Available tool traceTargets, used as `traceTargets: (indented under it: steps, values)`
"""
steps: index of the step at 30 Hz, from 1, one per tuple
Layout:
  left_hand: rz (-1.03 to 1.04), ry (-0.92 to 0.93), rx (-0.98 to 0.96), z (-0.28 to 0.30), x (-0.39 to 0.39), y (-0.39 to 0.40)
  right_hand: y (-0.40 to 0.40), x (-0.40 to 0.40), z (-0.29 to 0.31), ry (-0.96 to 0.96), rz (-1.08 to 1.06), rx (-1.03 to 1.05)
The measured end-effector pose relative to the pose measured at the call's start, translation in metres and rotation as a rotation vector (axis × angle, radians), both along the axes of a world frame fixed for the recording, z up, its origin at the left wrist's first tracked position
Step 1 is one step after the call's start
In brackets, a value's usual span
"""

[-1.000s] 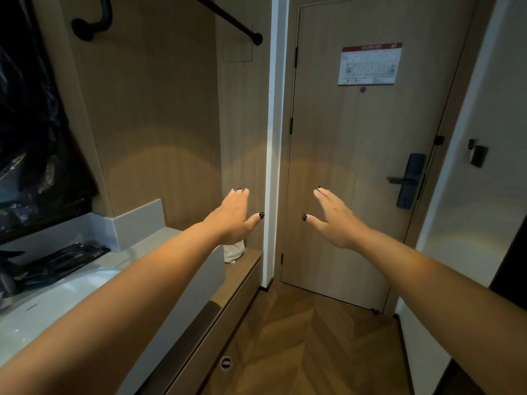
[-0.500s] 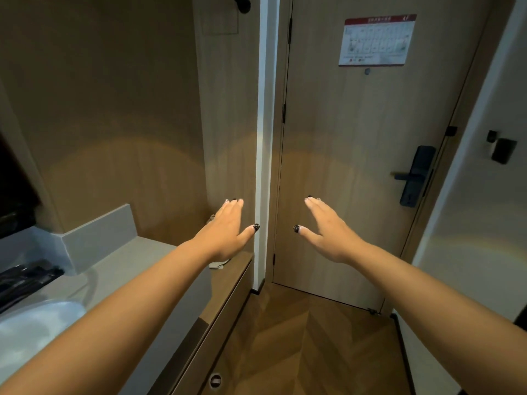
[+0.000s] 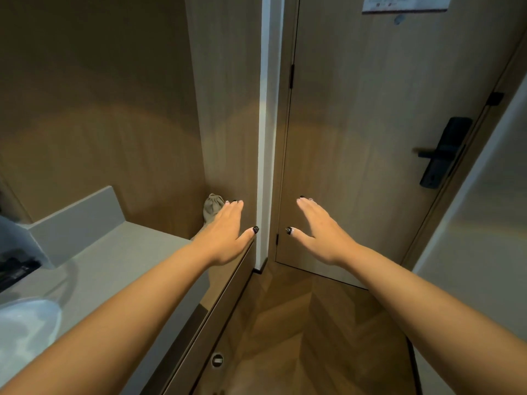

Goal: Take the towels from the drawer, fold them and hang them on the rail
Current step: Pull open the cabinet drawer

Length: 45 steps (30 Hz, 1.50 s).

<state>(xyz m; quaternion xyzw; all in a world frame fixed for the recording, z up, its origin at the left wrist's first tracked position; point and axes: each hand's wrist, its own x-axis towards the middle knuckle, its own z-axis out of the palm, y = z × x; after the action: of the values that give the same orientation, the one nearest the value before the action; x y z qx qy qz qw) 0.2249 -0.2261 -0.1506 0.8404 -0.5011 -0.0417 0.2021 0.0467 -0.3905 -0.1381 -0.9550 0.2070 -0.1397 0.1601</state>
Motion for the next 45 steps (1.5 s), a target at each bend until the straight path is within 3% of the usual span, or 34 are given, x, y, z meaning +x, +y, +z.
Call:
traceTargets:
  steps: [21,45]
  values:
    - [0.205,0.151,0.008,-0.078,0.063,-0.173,-0.203,0.103,-0.05,0.155,0.263,0.066]
    - [0.383,0.323,0.082,-0.165,0.179,-0.217,-0.256,0.275,-0.15,0.336,0.455,0.172]
